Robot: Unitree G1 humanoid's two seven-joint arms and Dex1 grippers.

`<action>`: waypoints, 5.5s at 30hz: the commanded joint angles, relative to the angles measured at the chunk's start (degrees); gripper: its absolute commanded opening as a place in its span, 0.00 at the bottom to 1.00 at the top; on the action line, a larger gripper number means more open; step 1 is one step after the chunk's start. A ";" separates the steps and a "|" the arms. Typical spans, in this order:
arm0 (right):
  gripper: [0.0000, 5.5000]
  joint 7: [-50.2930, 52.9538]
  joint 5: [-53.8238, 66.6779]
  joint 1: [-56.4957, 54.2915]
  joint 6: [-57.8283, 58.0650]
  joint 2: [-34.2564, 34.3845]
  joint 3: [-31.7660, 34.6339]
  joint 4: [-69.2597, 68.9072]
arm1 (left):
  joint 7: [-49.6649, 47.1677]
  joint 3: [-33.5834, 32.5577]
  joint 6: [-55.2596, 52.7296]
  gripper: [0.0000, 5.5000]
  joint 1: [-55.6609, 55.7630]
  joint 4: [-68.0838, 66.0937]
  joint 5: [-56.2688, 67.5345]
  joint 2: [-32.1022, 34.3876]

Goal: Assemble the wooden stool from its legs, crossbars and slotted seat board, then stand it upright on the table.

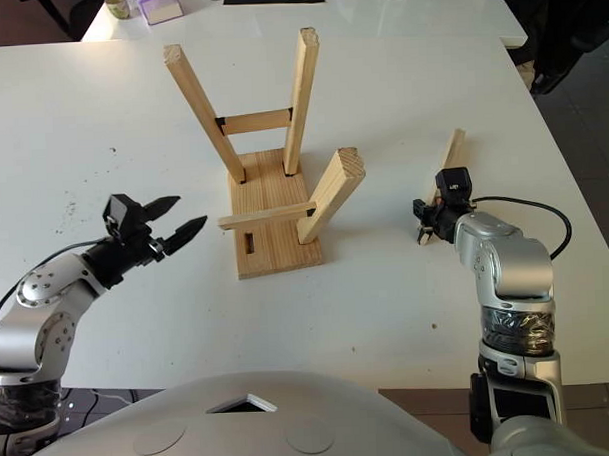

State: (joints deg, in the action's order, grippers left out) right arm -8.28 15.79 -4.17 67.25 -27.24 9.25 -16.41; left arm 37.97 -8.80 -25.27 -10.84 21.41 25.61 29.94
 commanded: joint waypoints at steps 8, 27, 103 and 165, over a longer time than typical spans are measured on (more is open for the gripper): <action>0.46 -0.37 0.76 -1.43 -1.35 4.33 3.82 -1.33 | -12.05 -10.89 -6.60 0.66 15.80 -5.56 3.02 0.57; 0.12 -7.60 -12.20 4.85 -32.32 -5.36 -4.10 -3.73 | -12.85 -8.54 -17.54 0.66 27.25 1.09 9.91 2.41; 0.19 -11.98 -18.13 -11.66 -69.07 -0.66 -9.00 -14.69 | -22.82 -10.36 -34.87 0.87 61.94 -14.82 54.39 -12.49; 0.41 -32.65 16.74 2.82 -45.26 -9.27 9.31 -7.23 | 22.16 -10.51 -12.43 0.37 37.01 -8.11 23.03 21.00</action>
State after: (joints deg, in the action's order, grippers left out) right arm -40.40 31.66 -4.06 21.94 -36.39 16.71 -24.56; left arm 54.40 -18.08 -42.19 31.55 12.14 53.01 46.46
